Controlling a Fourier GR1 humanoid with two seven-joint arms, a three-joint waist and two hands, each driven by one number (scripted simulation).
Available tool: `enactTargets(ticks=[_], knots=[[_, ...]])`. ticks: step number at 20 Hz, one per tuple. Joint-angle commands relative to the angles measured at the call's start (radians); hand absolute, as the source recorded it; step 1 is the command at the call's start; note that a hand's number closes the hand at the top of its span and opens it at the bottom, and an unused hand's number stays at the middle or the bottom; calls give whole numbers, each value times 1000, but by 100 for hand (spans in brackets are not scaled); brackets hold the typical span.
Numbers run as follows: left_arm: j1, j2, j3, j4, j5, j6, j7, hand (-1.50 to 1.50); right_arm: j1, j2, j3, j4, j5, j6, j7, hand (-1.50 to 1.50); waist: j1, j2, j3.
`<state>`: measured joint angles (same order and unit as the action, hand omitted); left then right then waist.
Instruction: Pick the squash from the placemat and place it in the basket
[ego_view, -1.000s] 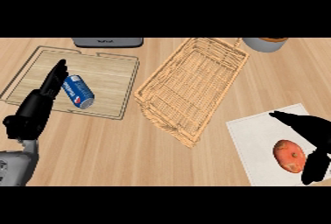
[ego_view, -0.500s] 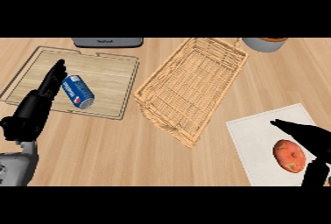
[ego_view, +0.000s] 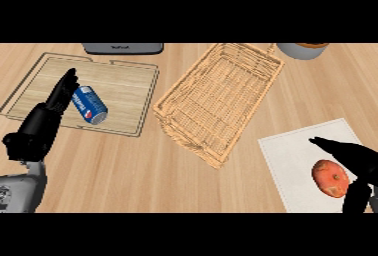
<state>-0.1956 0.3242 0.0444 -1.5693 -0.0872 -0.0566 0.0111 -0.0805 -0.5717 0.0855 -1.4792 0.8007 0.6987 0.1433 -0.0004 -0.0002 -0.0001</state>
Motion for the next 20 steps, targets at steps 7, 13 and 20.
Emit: enactTargets(ticks=[7,13,20], knots=[[-2,-36,24,15,-50,10,-32,0,44,6,-46,158,52,-112,-170,150,-1,1,0],[-66,-29,47,62,-40,-26,1,0,-8,68,16,92,115,-108,-143,150,-2,0,0],[11,-27,43,-11,-41,-32,-9,0,39,150,-139,190,186,-366,79,150,-10,-2,1]])
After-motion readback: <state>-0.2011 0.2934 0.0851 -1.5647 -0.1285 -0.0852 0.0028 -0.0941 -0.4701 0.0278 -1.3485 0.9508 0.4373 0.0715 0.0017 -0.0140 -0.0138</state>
